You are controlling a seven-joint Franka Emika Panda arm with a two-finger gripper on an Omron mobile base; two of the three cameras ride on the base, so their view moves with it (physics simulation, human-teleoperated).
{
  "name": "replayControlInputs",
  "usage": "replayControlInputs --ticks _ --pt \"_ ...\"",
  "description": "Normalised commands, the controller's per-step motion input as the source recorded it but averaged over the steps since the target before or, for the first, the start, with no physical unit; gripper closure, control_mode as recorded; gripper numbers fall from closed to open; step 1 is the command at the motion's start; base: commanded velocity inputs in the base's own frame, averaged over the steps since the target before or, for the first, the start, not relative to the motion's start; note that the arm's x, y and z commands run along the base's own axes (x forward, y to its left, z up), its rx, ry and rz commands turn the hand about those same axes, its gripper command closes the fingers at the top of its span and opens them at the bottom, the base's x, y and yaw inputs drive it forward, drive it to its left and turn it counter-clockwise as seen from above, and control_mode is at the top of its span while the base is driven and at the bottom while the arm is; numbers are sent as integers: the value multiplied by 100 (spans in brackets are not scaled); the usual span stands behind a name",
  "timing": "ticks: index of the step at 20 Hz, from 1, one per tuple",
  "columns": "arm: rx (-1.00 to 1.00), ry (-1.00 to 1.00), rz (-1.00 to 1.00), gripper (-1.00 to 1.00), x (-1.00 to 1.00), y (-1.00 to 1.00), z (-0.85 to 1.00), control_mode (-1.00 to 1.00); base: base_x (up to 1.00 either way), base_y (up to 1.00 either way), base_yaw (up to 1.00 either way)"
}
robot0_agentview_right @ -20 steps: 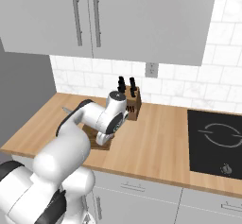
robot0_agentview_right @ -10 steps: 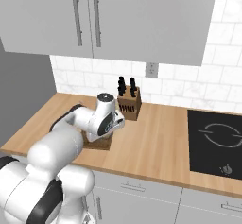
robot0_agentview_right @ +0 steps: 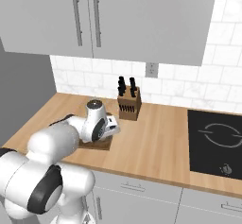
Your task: Pick up the knife from the drawer and place it on the cutting board. Then place the meat from the plate to the cutting board.
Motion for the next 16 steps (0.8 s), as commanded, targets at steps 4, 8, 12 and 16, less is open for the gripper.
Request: replayControlInputs --ticks 4,8,12,16 --pt "-3 2 -7 100 34 30 -23 -100 0 0 0" --pt "-1 4 -1 100 42 -2 -22 -100 0 0 0" --pt "0 4 0 100 60 -9 -27 -100 0 0 0" --pt "0 5 0 100 56 0 -29 -100 0 0 0"
